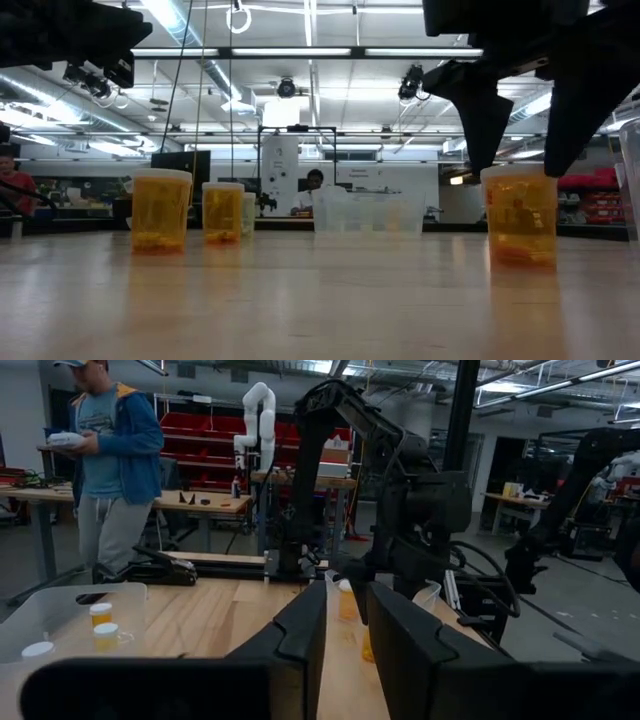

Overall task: Pick and place medicine bottles into bin by pill shape (circle, oval)
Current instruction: Put the large orange pill bottle into the bottom transparent bin

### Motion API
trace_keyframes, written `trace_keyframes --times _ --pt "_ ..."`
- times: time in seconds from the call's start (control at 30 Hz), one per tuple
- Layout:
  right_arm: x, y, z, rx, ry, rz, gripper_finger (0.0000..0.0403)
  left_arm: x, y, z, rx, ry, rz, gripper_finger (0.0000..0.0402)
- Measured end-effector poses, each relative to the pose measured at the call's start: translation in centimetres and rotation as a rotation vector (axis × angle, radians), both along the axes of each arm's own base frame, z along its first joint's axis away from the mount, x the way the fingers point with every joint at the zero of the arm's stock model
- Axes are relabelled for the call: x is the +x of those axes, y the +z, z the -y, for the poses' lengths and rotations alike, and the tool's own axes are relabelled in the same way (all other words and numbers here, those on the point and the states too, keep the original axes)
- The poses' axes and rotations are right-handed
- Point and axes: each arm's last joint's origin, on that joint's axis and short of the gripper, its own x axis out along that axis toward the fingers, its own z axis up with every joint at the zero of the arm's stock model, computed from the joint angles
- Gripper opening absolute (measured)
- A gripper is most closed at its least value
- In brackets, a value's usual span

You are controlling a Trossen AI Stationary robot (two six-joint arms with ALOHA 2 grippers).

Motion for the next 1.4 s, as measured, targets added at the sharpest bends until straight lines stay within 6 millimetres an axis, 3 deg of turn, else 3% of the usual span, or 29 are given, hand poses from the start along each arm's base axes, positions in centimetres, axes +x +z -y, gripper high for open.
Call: trace_keyframes --times 0.7,1.07,1.4 --pt "0.4 0.0 0.7 0.040 -0.062 -0.007 0.0278 0.0 0.0 0.0 0.000 0.001 0.000 0.0083" --pt "0.0 -1.7 0.9 0.040 -0.056 -0.005 0.0276 0.0 0.0 0.0 0.000 0.000 0.000 0.0085" --pt "0.1 -1.7 0.9 0.045 -0.052 0.008 0.0234 0.0 0.0 0.0 0.000 0.000 0.000 0.0079"
